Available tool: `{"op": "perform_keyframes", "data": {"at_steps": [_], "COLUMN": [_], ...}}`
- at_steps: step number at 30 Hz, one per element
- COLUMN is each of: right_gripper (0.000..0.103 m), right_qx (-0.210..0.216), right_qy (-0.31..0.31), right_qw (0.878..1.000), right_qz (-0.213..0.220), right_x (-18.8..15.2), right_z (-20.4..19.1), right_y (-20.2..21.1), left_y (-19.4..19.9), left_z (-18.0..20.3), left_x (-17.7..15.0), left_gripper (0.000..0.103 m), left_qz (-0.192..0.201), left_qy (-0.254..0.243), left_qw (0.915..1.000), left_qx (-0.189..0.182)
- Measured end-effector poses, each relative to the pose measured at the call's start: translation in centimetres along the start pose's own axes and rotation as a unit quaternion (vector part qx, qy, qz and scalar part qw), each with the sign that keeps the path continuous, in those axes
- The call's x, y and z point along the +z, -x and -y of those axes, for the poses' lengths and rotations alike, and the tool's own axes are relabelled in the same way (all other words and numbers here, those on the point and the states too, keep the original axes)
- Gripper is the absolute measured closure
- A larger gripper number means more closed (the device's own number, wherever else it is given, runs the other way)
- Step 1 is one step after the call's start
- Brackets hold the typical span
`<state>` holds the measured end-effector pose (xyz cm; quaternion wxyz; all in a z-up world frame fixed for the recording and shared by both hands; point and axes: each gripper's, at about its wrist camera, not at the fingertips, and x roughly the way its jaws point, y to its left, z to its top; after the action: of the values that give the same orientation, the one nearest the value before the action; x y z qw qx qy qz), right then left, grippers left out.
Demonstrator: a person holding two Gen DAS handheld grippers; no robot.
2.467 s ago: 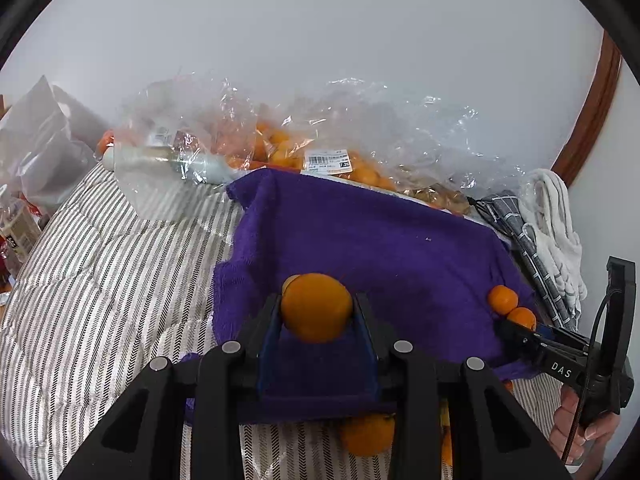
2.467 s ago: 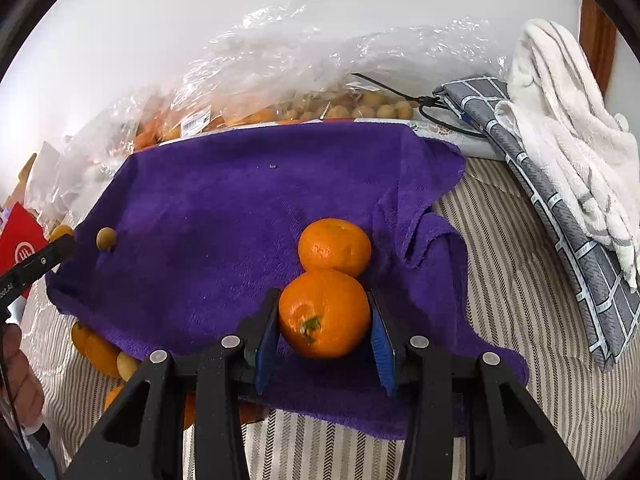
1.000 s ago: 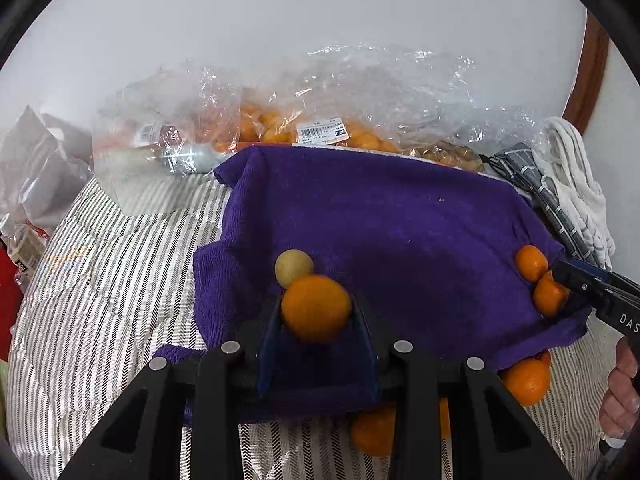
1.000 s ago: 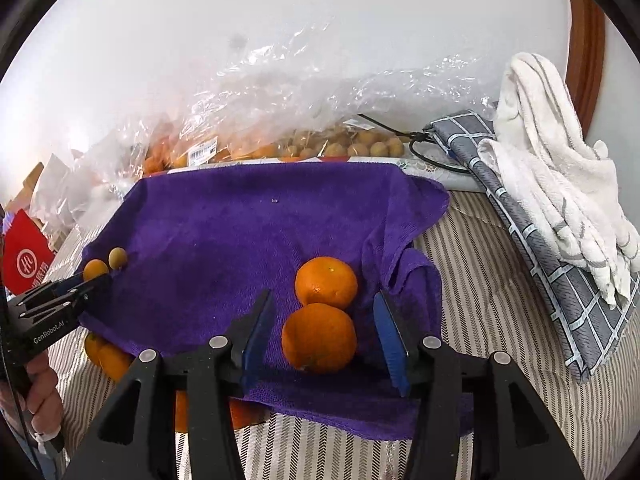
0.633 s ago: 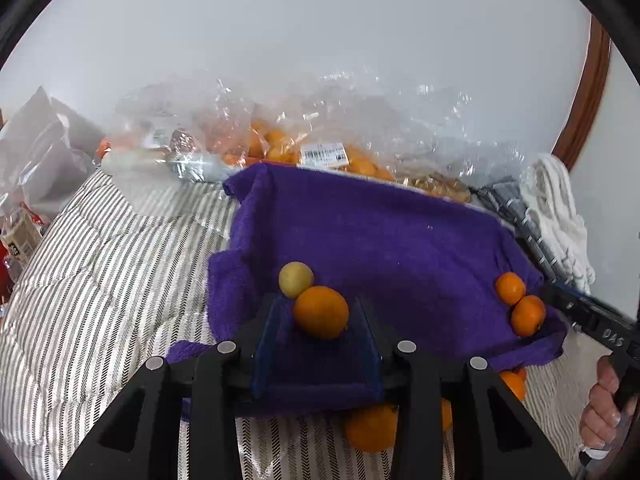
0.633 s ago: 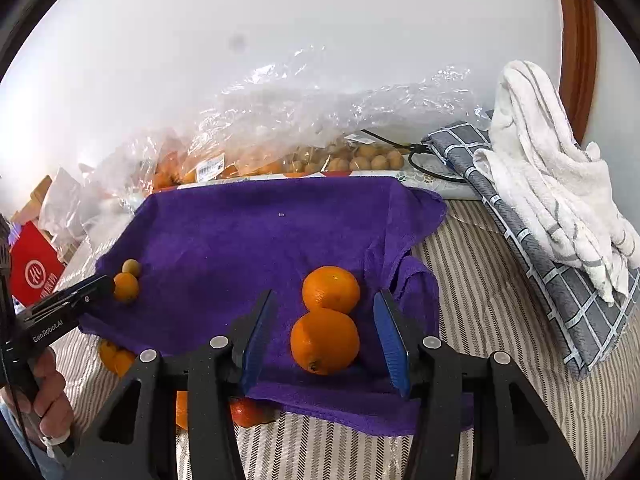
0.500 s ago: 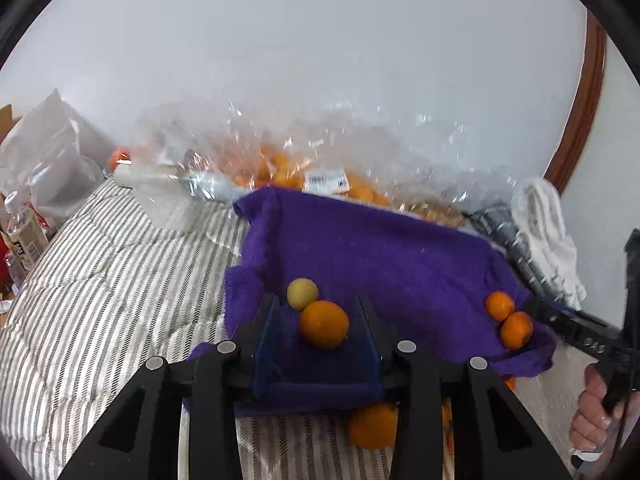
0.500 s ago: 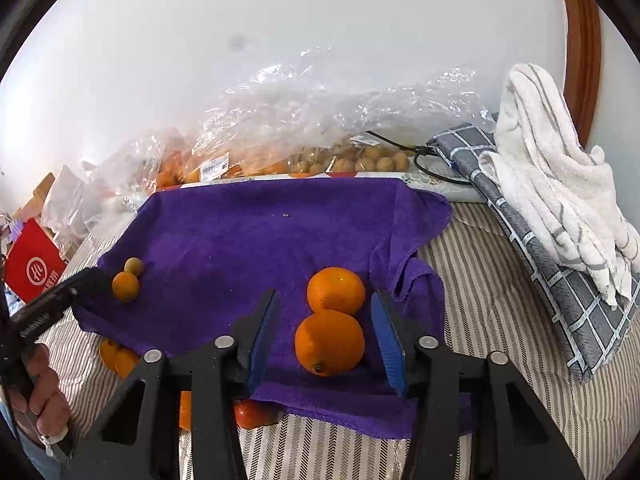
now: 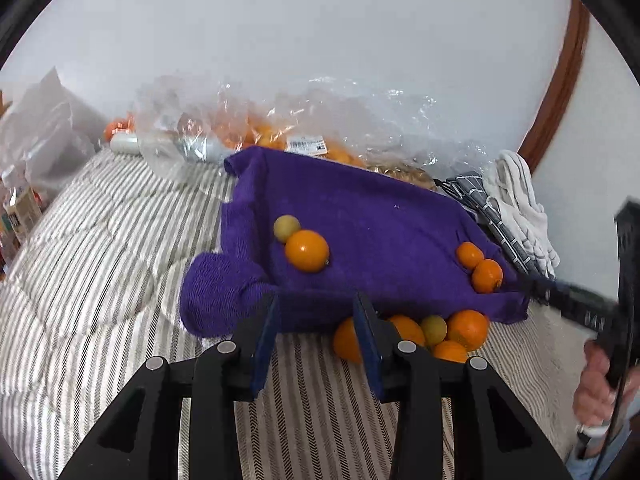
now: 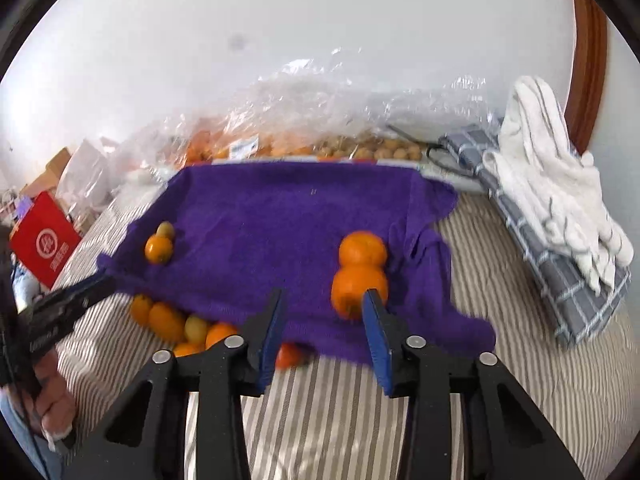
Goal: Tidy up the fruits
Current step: 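Lower the left gripper's orange onto the towel beside the yellow fruit and open, then move the right gripper to the small red fruit while the left gripper approaches an orange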
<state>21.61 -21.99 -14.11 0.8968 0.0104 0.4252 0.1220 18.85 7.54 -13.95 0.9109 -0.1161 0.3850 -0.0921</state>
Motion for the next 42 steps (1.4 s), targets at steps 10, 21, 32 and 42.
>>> {"op": "perform_keyframes", "data": {"at_steps": [10, 21, 32, 42], "right_gripper": [0.071, 0.071, 0.080, 0.080], "right_qx": [0.033, 0.020, 0.017, -0.012], "right_qy": [0.011, 0.043, 0.051, 0.033], "right_qw": [0.998, 0.995, 0.997, 0.999], "right_qz": [-0.044, -0.082, -0.059, -0.036], "right_x": [-2.7, -2.7, -3.0, -3.2], "right_z": [-1.0, -2.4, -1.3, 0.0], "right_y": [-1.9, -4.8, -4.6, -4.0], "left_y": [0.5, 0.4, -0.2, -2.2], "left_z": [0.3, -0.2, 1.0, 2.7], "left_x": [0.0, 0.5, -0.2, -1.3], "left_gripper": [0.067, 0.067, 0.067, 0.067], "left_qz": [0.016, 0.013, -0.013, -0.056], "left_qy": [-0.008, 0.004, -0.023, -0.054], "left_qw": [0.9997, 0.9998, 0.9996, 0.9969], "left_qx": [0.019, 0.016, -0.002, -0.003]}}
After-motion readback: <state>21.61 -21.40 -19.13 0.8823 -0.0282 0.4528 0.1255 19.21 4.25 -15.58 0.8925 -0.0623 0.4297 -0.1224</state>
